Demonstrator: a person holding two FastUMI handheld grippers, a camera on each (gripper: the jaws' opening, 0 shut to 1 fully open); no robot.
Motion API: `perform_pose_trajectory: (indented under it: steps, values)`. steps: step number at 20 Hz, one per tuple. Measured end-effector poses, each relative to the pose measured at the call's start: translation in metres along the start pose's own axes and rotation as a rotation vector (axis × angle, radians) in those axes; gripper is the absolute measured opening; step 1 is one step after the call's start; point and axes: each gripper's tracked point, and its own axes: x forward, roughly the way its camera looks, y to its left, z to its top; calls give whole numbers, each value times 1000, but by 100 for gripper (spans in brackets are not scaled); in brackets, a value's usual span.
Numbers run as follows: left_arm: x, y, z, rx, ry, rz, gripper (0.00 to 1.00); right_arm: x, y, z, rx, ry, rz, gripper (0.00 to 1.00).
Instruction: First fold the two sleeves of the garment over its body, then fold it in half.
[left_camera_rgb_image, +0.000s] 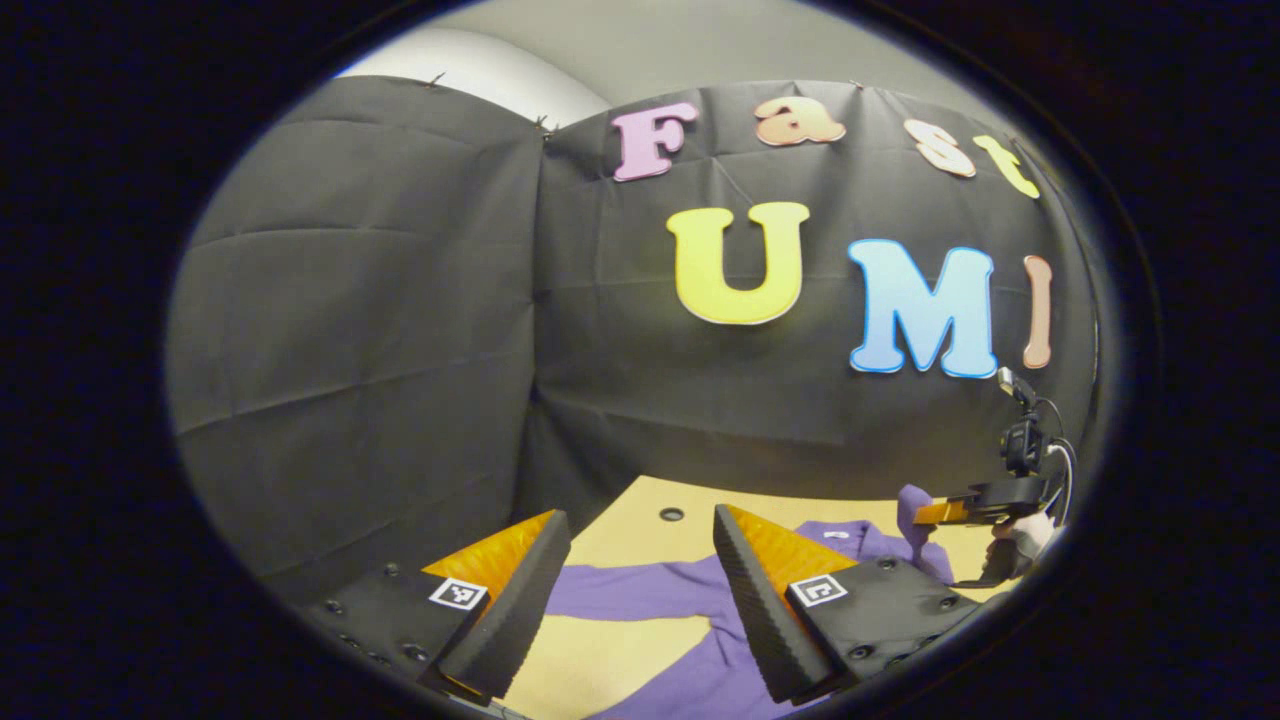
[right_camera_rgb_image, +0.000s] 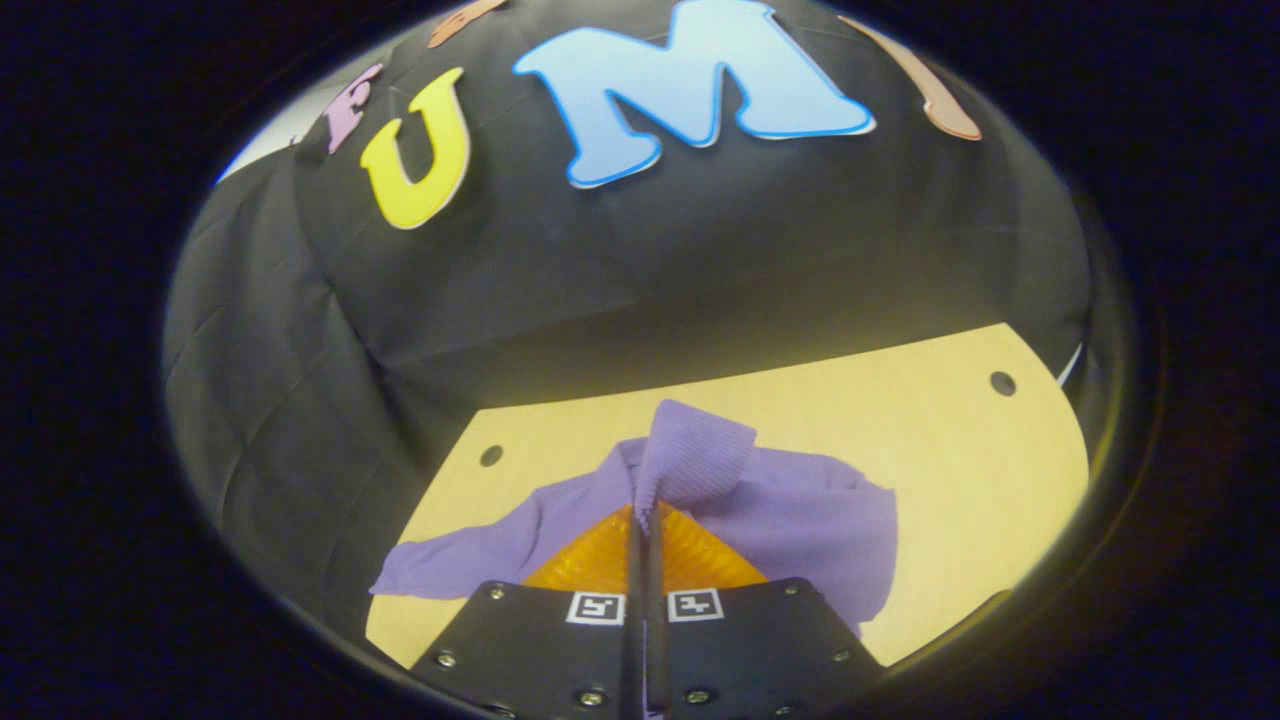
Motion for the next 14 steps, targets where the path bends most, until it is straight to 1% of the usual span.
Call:
perform_pose_trajectory:
  steps: [3,8,11,13,14]
  values:
    - [-7,42,-4,-11,6,72,93,16,48,-20,-59,47,67,1]
    - [-28,108,-11,-34,10,200,93,52,109,-61,-157,132,131,1]
    - [-39,139,-23,-39,30,258,94,64,124,-82,-202,183,131,2]
    - [-42,153,-30,-45,45,284,96,68,121,-96,-224,215,116,2]
    - [-41,160,-34,-49,50,294,95,70,123,-102,-231,234,118,2]
